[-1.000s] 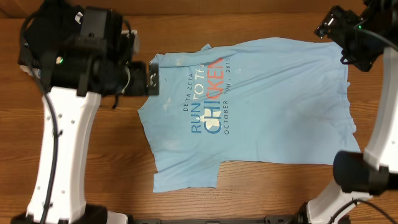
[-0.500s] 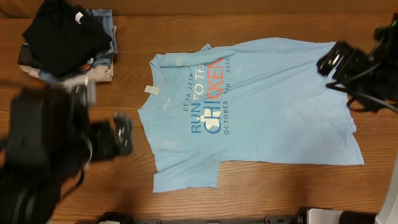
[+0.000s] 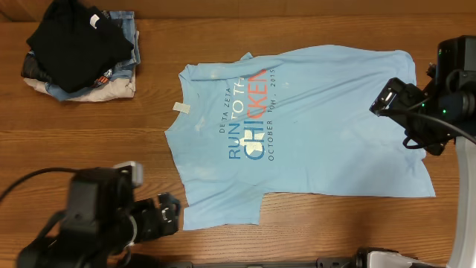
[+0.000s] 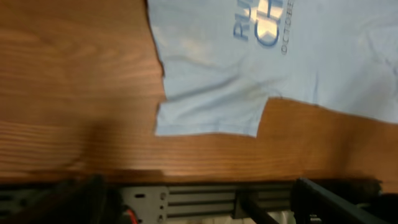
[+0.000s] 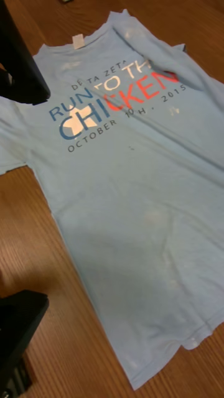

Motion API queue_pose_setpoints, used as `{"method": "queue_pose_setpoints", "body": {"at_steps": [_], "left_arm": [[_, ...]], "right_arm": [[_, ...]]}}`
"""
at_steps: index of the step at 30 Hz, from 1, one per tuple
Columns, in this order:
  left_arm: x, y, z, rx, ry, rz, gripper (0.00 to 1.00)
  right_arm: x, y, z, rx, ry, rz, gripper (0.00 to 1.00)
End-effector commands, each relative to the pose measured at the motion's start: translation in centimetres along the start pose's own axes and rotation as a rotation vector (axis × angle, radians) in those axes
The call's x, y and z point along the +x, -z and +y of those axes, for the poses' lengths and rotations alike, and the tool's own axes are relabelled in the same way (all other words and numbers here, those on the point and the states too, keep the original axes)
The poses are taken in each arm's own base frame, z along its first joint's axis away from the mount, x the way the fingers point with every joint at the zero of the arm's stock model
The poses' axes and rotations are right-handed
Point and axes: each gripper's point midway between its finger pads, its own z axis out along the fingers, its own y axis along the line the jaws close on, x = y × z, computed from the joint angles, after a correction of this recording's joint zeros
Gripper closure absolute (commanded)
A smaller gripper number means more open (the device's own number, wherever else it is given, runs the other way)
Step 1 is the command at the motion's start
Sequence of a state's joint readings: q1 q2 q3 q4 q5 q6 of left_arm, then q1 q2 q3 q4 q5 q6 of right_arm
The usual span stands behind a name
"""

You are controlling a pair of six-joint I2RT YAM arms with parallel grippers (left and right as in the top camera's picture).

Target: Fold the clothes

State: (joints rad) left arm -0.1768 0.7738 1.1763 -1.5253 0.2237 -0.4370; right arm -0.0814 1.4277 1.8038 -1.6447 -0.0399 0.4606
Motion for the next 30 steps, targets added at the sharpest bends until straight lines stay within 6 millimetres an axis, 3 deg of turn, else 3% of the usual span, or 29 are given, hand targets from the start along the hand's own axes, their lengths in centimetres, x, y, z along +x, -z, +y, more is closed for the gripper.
{"method": "queue_pose_setpoints", "body": {"at_steps": [1, 5, 10, 14, 21, 25, 30], "left_arm": [[2.1, -2.9, -0.9, 0.097, 0.025, 0.115, 0.04], [3.4, -6.0, 0.4, 0.067, 0.077, 0.184, 0.04], [5.3, -8.5, 2.2, 0.006, 0.148, 0.259, 0.04], [5.4, -10.8, 4.0, -0.066, 0.198, 0.241, 0.04], [5.6, -13.8, 4.9, -0.104, 0.226, 0.301, 0.06], [5.2, -15.4, 5.6, -0.164, 0.229, 0.344, 0.06], [6.3, -17.2, 6.1, -0.24, 0.19, 0.451, 0.04]], "right_arm": [[-0.3, 0.2, -0.3, 0.011, -0.004, -0.038, 0.0], [-1.5, 0.3, -0.7, 0.039, -0.005, -0.095, 0.0], [-2.7, 0.1, -1.2, 0.076, -0.036, -0.141, 0.0], [-3.6, -0.9, -0.8, 0.083, -0.042, -0.141, 0.0], [-4.8, -3.7, -0.7, 0.126, -0.046, -0.096, 0.0], [-6.2, -5.3, -1.7, 0.154, -0.1, -0.085, 0.0], [-7.4, -6.4, -4.8, 0.204, -0.201, -0.059, 0.0]]}}
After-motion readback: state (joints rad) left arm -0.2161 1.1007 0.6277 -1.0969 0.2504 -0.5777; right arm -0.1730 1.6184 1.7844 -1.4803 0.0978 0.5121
